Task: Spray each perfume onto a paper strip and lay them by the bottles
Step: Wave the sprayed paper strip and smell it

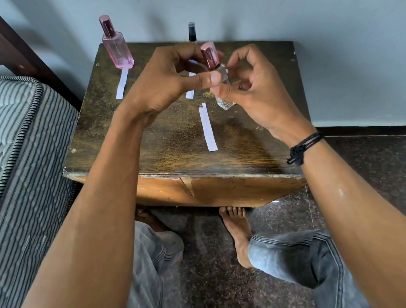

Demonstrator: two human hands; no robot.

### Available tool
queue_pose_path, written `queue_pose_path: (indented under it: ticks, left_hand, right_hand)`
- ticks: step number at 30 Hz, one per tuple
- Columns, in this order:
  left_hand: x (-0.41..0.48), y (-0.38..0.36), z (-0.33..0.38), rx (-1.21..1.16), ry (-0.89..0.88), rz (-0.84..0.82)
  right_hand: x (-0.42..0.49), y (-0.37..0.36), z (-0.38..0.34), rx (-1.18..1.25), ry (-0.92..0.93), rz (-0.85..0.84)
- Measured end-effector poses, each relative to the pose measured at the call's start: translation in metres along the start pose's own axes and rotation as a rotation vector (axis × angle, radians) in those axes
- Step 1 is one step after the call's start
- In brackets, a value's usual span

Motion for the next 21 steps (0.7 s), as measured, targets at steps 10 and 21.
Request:
queue_pose_path:
  ticks: [10,21]
  left_hand:
    - [-0.013,0.017,0.000,0.040,-0.005,0.110]
    - [-0.033,0.051,-0.020,0.271,0.078,0.059]
  right_hand:
    - [0.014,-0.012,-0.008,0.016,-0.053,-0.069]
    - [0.027,-0.023,0.019,-0.689,-0.254,-0.094]
Point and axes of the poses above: each hand's wrist, its own x-axis towards the middle knuckle, its own y-axis out of the back of the hand, z = x × y, the point moved 1 cm from there along x, towards the middle knuckle, and after that the axes turned 9 degrees about -z, right-handed, at the moved point
